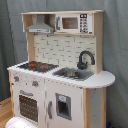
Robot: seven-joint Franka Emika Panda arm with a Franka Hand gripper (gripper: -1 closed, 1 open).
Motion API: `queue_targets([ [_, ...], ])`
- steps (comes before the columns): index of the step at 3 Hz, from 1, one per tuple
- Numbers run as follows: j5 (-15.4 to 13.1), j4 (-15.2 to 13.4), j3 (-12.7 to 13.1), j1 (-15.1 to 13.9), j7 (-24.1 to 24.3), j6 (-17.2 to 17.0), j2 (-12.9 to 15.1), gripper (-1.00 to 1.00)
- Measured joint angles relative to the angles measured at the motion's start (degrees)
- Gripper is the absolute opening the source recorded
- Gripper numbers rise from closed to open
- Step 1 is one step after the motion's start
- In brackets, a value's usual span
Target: Play with the kitchen
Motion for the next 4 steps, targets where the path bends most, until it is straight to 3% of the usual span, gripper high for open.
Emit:
queue_targets([
  [2, -0.55, -0.97, -11.44, 0.0, 0.15, -1.52, -0.39, 1.0],
  [3, -0.56, -0.19, -14.41, 0.2, 1.05, -6.3, -0.57, 1.0],
  [4, -0.54, 1.32, -14.55, -2.4, 4.31, -10.01, -0.4, 1.0],
])
